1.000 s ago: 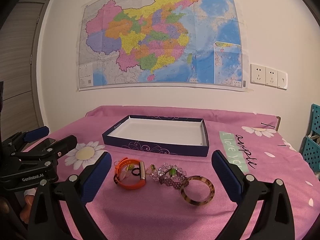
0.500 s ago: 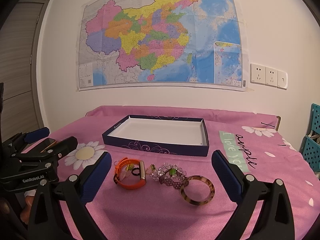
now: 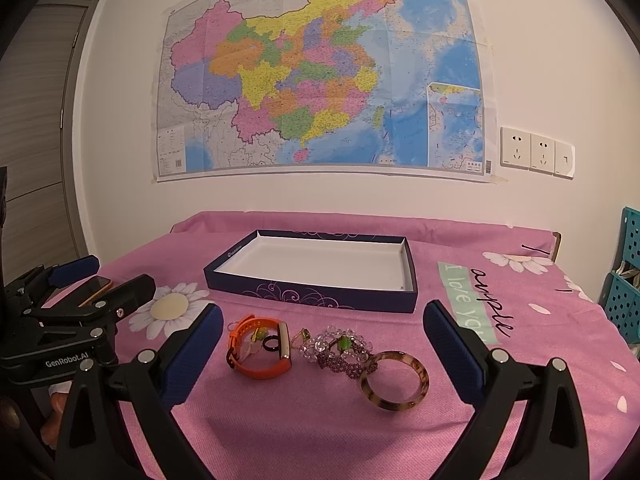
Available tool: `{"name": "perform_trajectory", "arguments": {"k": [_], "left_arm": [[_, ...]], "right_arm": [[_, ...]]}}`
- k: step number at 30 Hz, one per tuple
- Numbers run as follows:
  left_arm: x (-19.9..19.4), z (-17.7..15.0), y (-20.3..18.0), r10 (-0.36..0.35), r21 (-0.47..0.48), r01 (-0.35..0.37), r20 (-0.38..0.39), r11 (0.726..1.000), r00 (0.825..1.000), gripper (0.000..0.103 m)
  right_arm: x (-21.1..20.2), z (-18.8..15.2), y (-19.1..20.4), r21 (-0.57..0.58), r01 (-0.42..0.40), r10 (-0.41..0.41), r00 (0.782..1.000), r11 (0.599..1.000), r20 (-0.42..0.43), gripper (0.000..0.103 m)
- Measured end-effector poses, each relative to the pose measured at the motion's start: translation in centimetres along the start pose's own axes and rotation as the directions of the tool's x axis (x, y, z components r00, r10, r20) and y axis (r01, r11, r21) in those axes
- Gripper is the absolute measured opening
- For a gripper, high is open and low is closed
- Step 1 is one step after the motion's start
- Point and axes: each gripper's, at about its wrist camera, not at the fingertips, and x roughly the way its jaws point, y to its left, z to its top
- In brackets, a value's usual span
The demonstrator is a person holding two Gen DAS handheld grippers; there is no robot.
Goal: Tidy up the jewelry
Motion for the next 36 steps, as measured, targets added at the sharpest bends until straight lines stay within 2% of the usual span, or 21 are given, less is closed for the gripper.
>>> {"name": "perform_trajectory", "arguments": {"k": [12, 19, 22, 24, 27, 29, 32, 34, 36], "left_arm": [[0.4, -0.6, -0.6, -0.011, -0.001, 0.011, -0.014, 1.000, 1.000, 0.098], [2.1, -0.8, -1.0, -0.061, 0.015, 0.062, -0.070, 0.998, 0.996, 0.098], [3.6, -1.1, -1.2, -0.104, 0.020, 0.108, -0.132, 0.994, 0.986, 0.097], [4.6, -1.3, -1.4, -0.128, 0.022, 0.134, -0.169, 0.991, 0.977, 0.098], [5.9, -1.5, -1.7, -0.161, 0.029, 0.170, -0.210, 0.985, 0.965, 0.097], [6.7, -1.4, -2.1, -0.164, 0.049, 0.179, -0.228, 0.983, 0.960, 0.095], [7.7, -1.4, -2.7, -0.177, 0.072, 0.201, -0.253, 0.977, 0.951, 0.088], [8.5, -1.4, -3.2, -0.189, 0.085, 0.220, -0.276, 0.972, 0.943, 0.083], [9.2, -1.3, -3.6, -0.196, 0.093, 0.232, -0.295, 0.968, 0.935, 0.077]], "right_arm": [[0.1, 0.0, -0.1, 0.005, -0.006, 0.006, 1.000, 1.000, -0.005, 0.097], [1.0, -0.1, -1.0, 0.021, 0.002, -0.001, 0.999, 1.000, -0.046, 0.097], [1.7, -0.4, -2.1, 0.036, 0.022, -0.019, 0.995, 0.999, -0.098, 0.097], [2.4, -0.7, -3.1, 0.059, 0.038, -0.028, 0.985, 0.998, -0.169, 0.097], [3.1, -1.1, -4.6, 0.079, 0.058, -0.043, 0.982, 0.995, -0.181, 0.097], [3.8, -1.5, -5.5, 0.085, 0.068, -0.049, 0.978, 0.994, -0.203, 0.094], [4.5, -1.9, -6.8, 0.081, 0.076, -0.053, 0.964, 0.994, -0.259, 0.084], [5.1, -2.3, -7.6, 0.097, 0.080, -0.047, 0.952, 0.992, -0.301, 0.070], [6.0, -3.0, -8.3, 0.132, 0.071, -0.022, 0.940, 0.989, -0.340, 0.063]]}}
